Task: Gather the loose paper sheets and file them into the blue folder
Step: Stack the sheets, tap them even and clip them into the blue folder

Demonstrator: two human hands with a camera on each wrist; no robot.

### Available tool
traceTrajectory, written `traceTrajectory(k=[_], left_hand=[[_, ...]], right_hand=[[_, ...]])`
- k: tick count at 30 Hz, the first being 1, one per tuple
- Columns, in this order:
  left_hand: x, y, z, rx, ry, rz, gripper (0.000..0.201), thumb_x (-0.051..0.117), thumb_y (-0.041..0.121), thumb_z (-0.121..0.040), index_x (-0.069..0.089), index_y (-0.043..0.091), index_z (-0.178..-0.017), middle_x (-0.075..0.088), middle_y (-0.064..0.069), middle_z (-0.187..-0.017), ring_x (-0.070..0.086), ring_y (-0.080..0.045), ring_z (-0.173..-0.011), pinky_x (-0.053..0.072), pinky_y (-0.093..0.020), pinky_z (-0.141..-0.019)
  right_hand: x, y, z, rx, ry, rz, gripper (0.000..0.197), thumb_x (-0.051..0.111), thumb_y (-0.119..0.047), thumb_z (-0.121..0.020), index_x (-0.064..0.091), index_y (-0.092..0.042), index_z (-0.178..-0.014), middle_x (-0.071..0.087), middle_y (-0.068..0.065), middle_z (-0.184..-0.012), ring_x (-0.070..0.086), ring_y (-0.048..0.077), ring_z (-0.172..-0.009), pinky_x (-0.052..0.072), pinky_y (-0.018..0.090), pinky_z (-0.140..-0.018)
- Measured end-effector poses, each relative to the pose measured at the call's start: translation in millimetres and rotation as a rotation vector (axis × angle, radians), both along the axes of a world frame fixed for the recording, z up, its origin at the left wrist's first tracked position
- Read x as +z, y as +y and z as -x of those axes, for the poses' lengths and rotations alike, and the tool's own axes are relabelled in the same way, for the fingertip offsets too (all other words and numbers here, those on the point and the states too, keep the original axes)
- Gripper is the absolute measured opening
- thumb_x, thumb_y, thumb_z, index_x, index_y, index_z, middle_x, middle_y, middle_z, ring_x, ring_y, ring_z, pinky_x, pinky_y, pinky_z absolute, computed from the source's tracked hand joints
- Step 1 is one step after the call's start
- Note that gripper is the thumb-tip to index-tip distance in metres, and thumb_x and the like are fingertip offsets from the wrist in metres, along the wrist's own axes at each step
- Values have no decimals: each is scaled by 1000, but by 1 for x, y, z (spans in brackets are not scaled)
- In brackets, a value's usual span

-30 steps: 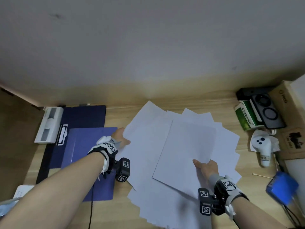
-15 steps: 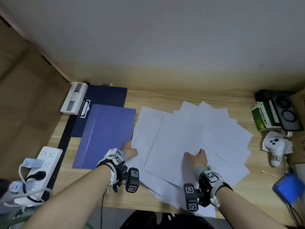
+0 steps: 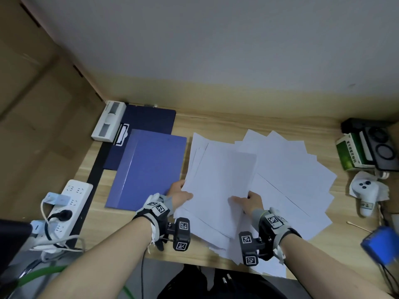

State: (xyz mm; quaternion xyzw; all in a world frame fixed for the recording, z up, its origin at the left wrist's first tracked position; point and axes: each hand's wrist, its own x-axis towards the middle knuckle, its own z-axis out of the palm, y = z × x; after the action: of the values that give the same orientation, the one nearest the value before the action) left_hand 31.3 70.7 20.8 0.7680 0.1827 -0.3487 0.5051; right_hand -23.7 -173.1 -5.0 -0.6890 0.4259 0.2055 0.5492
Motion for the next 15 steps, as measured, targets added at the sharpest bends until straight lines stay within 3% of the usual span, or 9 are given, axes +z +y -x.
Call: traceTrajectory(k=[2,4,6,7,8,11,15], left_hand=[[14,3,-4,24,-57,63,39,63,-5,-84,61,9,-120,71,-7,-108,70,-25,-92,58,-33,-81],[33,6,-13,44,-119,103,33,62,-8,-85,63,11,-112,71,-8,-103,69,-25,-89,59,-31,-77],[55,10,-24,64,-174,138,29,64,-7,-86,65,13,-107,71,-8,-103,69,-27,-94,58,-34,-81],[62,11,-30,78,-191,153,29,64,-7,-86,65,13,-107,71,-8,-104,68,-27,-96,57,-36,-84],[70,12,-36,91,-211,169,30,65,-7,-86,65,12,-109,70,-8,-105,68,-26,-97,56,-36,-85],[101,16,-57,84,-286,199,33,66,-6,-85,64,8,-115,70,-8,-108,68,-26,-98,57,-37,-85],[139,12,-84,39,-401,234,37,70,-5,-82,65,4,-117,71,-8,-109,70,-23,-98,59,-30,-80]], right_hand=[[7,1,-5,-21,-3,-29,27,75,-16,-71,70,-4,-94,75,14,-92,67,25,-75,57,40,-78],[16,1,-15,-40,-42,-51,35,77,-20,-76,66,-5,-106,72,11,-104,67,28,-88,55,41,-86],[21,0,-28,-46,-90,-100,78,85,-38,-69,52,-4,-132,61,7,-128,60,33,-115,48,46,-101],[22,-2,-34,-38,-118,-135,95,88,-46,-61,49,-4,-136,60,6,-131,59,33,-119,47,48,-104],[27,-3,-41,-47,-146,-186,96,91,-47,-55,53,-4,-132,65,7,-126,62,34,-115,49,50,-102],[71,1,-68,-110,-238,-292,49,87,-14,-70,65,2,-111,73,19,-107,70,37,-100,55,53,-92],[136,-12,-108,-133,-438,-289,35,80,6,-71,68,3,-104,74,19,-102,72,34,-85,60,44,-80]])
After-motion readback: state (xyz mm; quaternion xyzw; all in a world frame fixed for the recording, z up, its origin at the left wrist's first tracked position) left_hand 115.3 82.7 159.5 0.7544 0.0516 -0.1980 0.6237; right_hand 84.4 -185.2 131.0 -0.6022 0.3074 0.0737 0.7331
